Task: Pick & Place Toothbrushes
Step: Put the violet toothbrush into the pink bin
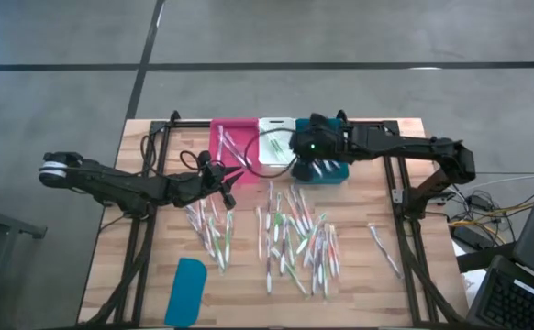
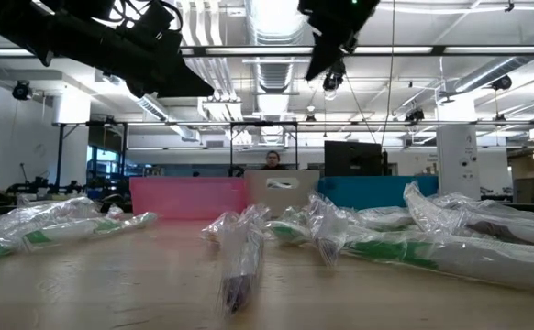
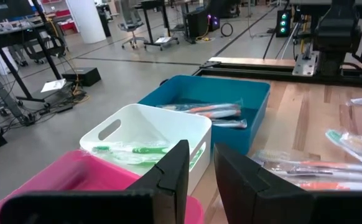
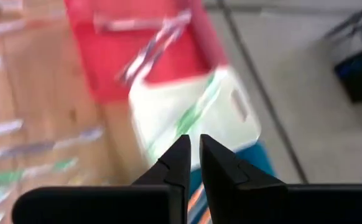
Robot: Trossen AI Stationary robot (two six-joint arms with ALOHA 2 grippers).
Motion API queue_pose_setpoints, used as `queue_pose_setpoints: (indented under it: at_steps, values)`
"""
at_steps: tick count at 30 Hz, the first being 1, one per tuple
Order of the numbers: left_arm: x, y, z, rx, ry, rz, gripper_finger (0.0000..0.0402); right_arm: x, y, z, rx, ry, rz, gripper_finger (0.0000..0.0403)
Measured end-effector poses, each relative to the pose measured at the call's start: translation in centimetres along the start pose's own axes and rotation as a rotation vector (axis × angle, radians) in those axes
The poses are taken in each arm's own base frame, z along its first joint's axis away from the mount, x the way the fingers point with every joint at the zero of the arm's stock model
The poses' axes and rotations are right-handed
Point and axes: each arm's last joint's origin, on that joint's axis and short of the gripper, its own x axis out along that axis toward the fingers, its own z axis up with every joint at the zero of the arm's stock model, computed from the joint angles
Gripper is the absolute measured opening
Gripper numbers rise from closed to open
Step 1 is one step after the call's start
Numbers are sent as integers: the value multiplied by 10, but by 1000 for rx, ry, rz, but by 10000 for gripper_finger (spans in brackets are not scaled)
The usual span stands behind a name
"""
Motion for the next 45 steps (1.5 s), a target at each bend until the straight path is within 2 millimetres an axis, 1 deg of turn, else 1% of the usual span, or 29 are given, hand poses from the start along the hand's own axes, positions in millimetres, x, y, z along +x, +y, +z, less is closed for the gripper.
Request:
queue_pose_setpoints:
  at_steps: [2,6,12,16,19,23,25,30,33,37,43,45]
  values:
    - [0,0,0,2,2,-1,81,1,6,-9,5,54,11,24]
    - [0,0,-1,6,8,-1,81,5,24,-22,-1,99,40,13]
    - [-1,0,-5,10,51,-3,80,2,49,-42,-6,117,82,9]
    - [-7,4,-7,-26,103,0,80,-2,62,-59,24,131,95,8]
    - [-15,5,-10,-36,153,-8,80,-6,67,-72,48,125,98,8]
    - [-24,4,-12,-114,230,-11,80,-12,68,-88,121,92,72,8]
    - [-28,4,-11,-122,291,-5,80,-16,67,-95,147,78,75,8]
    - [-30,3,1,-139,363,49,80,-21,63,-108,218,-20,105,8]
    - [-27,2,4,-177,358,91,80,-20,62,-114,231,-45,113,8]
    - [-20,-4,3,-206,356,103,80,-20,62,-122,262,-32,114,8]
    - [2,-22,-5,-248,322,70,80,-18,62,-126,270,-22,112,8]
    - [9,-28,-10,-235,341,71,80,-18,62,-126,273,-22,112,8]
